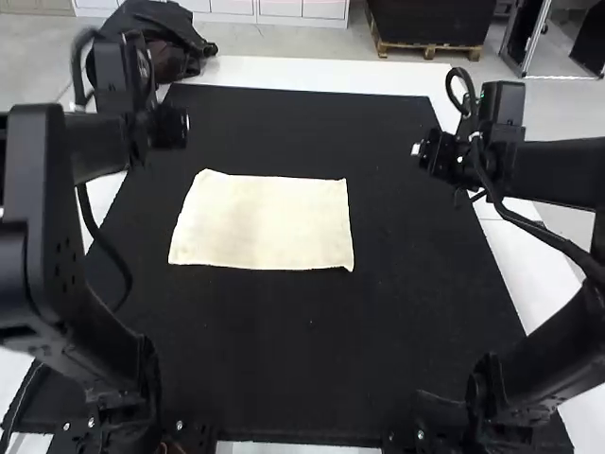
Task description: Fold the towel.
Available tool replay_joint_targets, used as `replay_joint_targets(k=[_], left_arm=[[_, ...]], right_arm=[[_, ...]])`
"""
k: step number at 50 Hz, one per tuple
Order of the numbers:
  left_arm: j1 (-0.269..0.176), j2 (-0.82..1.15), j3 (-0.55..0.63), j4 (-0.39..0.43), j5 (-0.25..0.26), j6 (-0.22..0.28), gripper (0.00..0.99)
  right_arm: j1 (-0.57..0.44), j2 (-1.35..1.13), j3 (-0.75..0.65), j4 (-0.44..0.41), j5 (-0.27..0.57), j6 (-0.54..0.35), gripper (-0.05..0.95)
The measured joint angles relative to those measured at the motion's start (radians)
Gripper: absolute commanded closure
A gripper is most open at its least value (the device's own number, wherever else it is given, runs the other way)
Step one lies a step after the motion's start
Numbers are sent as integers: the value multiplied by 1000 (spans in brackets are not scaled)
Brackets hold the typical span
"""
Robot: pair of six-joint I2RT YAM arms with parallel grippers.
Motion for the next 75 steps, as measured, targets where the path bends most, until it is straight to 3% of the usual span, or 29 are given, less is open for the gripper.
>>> replay_joint_targets(k=[10,25,41,60,75], left_arm=[[-1,97,-69,12,65,0,36],[-1,250,-67,112,117,3,36],[-1,431,4,198,124,31,36],[-1,568,63,273,124,45,36],[-1,645,87,331,125,45,36]], right_arm=[[105,112,0,18,-11,-2,-7],[175,293,24,132,-8,-13,-5],[226,422,106,213,2,-14,-3],[238,582,221,245,6,-16,-3],[305,729,317,251,27,-29,-3]])
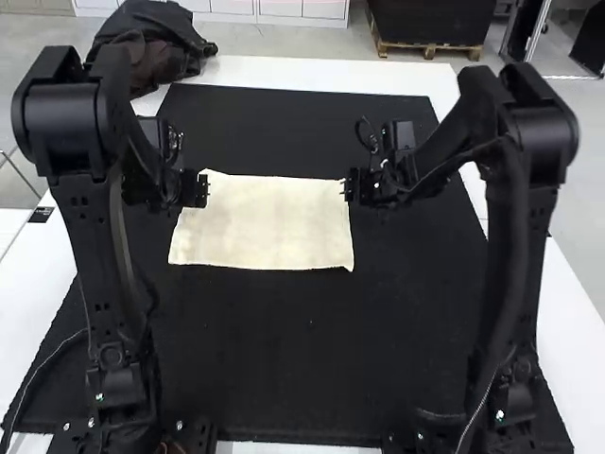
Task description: Fold the towel.
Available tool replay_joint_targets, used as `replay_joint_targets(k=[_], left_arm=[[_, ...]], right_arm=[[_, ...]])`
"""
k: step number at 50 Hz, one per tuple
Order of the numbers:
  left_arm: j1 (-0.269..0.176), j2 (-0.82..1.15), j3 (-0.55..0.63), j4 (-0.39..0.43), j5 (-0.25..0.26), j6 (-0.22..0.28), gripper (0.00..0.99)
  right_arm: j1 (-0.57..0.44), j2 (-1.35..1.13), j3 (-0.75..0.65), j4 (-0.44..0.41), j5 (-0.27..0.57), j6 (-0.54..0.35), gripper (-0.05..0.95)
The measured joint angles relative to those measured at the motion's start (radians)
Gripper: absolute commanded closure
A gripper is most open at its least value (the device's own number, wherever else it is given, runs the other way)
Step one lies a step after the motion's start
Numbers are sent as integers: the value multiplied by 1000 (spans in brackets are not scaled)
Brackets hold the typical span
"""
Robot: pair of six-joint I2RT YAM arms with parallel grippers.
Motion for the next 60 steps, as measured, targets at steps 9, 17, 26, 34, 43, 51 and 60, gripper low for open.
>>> replay_joint_targets(k=[9,17,26,34,43,51,60], left_arm=[[0,40,30,17,3,0,36],[0,75,57,31,6,0,36],[0,116,92,31,6,0,38],[0,149,127,30,6,0,39],[0,164,157,28,6,0,39],[0,188,162,26,6,0,41],[3,225,162,30,8,0,41]], right_arm=[[17,58,46,4,12,-3,-3],[17,105,92,14,20,-3,-3],[18,146,139,16,25,-3,-3],[19,182,180,16,28,-3,-5],[25,204,211,15,39,-3,-5],[35,213,221,16,51,-3,-5],[40,215,228,5,65,-4,-5]])
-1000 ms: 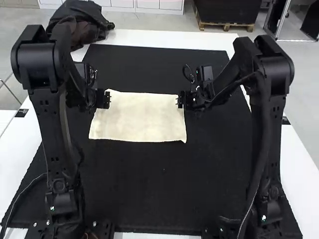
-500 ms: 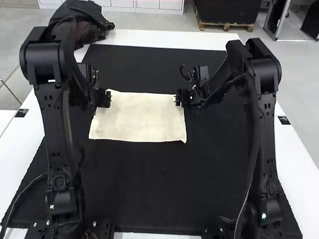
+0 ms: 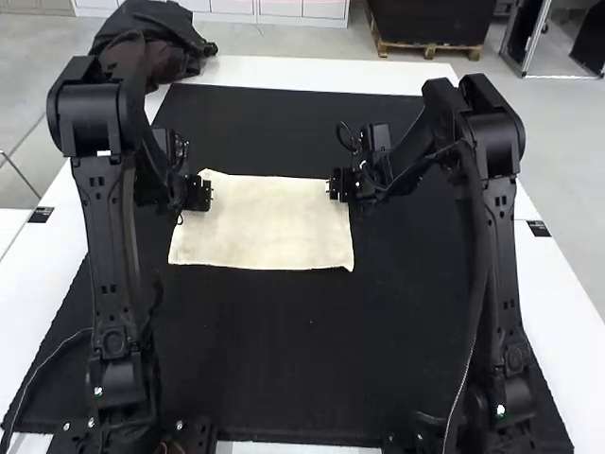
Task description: Fold the towel.
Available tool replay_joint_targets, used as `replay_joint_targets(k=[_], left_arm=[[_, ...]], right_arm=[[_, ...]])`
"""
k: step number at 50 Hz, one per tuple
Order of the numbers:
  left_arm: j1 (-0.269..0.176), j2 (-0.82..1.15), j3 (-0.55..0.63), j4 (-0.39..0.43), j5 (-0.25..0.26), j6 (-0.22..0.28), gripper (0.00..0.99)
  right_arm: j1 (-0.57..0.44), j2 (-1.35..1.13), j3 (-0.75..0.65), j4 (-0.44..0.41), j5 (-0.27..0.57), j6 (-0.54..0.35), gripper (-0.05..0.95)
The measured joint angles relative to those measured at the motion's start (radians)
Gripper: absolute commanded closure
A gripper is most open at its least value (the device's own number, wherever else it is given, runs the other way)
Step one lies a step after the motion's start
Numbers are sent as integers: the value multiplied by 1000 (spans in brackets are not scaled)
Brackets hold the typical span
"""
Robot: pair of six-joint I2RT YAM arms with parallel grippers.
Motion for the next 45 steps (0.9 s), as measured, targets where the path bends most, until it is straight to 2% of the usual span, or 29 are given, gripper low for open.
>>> replay_joint_targets(k=[8,10,13,14,15,16,17,18,19,20,29,45], left_arm=[[4,2,0,6,7,0,43],[4,3,0,7,7,0,49],[4,4,0,11,6,0,116],[4,5,0,14,6,0,177],[4,8,0,19,6,0,285],[4,10,0,24,6,2,502],[4,14,0,29,4,5,656],[4,19,1,35,6,6,810],[4,22,2,39,8,10,948],[4,24,5,43,11,12,974],[2,48,13,83,39,27,970],[6,50,13,103,43,30,970]], right_arm=[[2,0,11,-24,3,-8,2],[3,0,12,-29,5,-14,33],[6,0,13,-35,13,-26,133],[6,0,13,-35,16,-29,262],[6,0,13,-36,16,-33,464],[6,0,13,-38,17,-41,774],[6,0,13,-39,16,-42,952],[6,0,13,-40,16,-44,905],[7,0,13,-40,15,-47,925],[8,0,10,-35,13,-50,925],[14,0,-2,-17,16,-64,925],[-4,-15,-48,29,15,-48,926]])
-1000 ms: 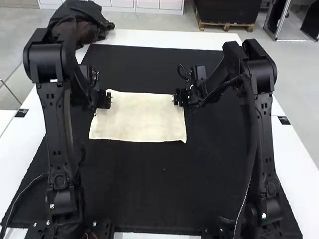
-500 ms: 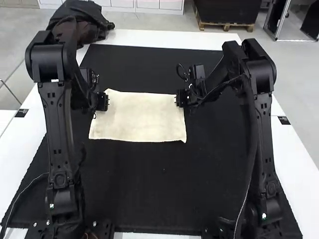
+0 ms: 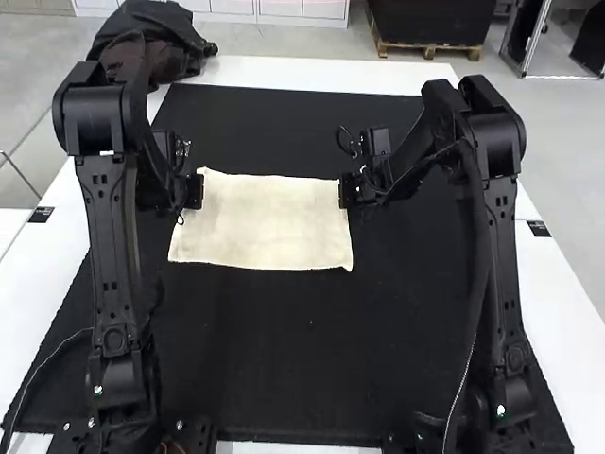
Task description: Fold the towel.
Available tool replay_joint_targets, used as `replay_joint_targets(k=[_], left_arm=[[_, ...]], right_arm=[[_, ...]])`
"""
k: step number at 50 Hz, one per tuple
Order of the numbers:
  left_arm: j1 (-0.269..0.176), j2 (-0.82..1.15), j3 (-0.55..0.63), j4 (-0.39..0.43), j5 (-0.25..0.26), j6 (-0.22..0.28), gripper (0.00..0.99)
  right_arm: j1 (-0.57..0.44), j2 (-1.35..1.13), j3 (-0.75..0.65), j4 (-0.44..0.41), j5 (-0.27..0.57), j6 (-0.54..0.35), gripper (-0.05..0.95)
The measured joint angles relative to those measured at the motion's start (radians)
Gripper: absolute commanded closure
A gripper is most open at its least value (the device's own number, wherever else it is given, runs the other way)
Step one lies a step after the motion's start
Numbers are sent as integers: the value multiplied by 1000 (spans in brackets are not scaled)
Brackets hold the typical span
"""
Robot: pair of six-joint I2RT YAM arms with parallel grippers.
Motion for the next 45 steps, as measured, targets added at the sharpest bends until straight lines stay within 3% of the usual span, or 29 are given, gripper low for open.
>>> replay_joint_targets(k=[22,36,45], left_arm=[[3,-68,0,-15,40,-21,970],[12,-134,-2,-113,72,-37,970],[17,-180,-31,-140,84,-37,970]], right_arm=[[-39,-148,-79,13,-19,32,926],[-39,-219,-120,11,-41,58,926],[-46,-245,-156,-37,-85,84,926]])
